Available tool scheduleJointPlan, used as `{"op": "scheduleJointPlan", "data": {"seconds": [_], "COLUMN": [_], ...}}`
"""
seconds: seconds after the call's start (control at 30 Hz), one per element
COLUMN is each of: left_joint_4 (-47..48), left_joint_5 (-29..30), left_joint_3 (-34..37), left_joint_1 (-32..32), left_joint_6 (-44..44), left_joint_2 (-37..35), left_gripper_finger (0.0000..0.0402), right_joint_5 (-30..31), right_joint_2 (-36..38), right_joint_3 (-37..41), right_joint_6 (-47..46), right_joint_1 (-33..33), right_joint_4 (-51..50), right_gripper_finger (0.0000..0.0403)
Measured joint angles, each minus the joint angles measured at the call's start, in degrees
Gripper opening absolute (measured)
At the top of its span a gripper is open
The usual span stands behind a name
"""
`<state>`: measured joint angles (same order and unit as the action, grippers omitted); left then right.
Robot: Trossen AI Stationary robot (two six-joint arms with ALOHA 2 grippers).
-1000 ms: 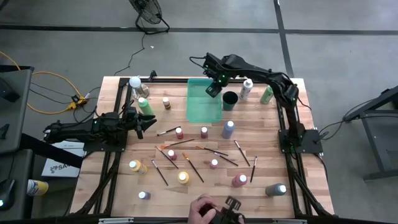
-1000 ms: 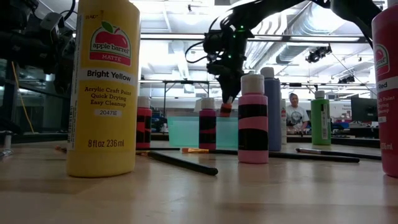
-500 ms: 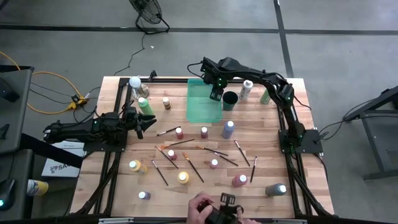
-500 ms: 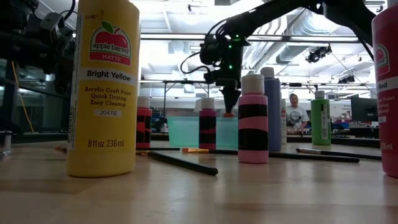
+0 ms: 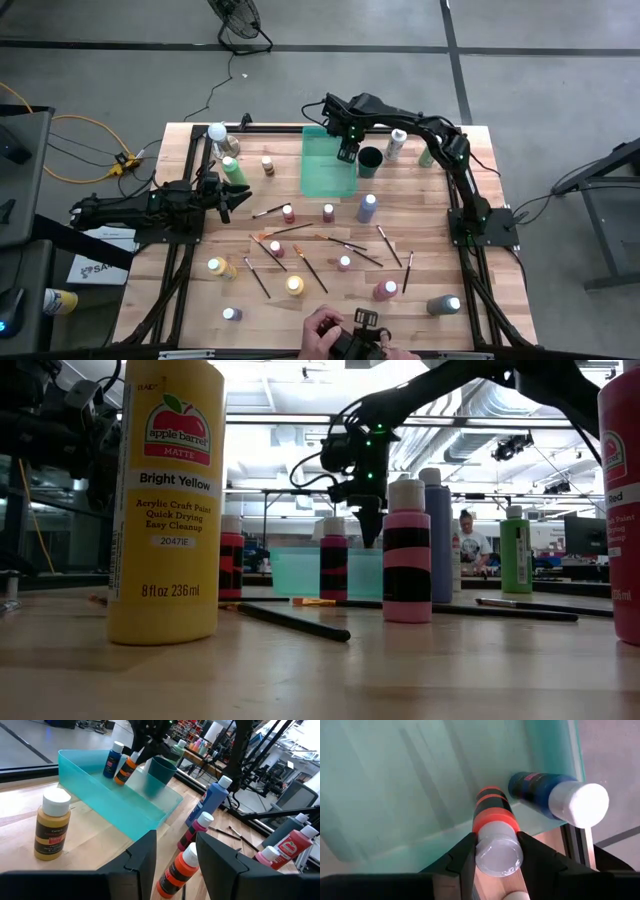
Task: Pick & Place Paint Supplies
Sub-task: Put the orange paint bottle into the green bin
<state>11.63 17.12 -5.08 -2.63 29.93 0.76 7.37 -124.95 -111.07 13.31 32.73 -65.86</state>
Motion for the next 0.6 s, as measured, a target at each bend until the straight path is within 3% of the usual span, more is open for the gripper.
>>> {"op": "scheduleJointPlan", "data": {"seconds": [0.6], "left_joint_4": [0.01], "left_joint_5": [0.0], "left_joint_3": [0.0], "left_joint_1": [0.0], "left_joint_6": [-0.02], "left_joint_2": [0.01], "left_gripper_finger": [0.0136], "right_joint_5": [0.2], "right_joint_2": [0.0], "right_joint_3": [0.0], "right_joint_6": [-0.16], "right_joint_1": [0.01], "right_joint_4": [0.39], "right_gripper_finger": [0.0134]}}
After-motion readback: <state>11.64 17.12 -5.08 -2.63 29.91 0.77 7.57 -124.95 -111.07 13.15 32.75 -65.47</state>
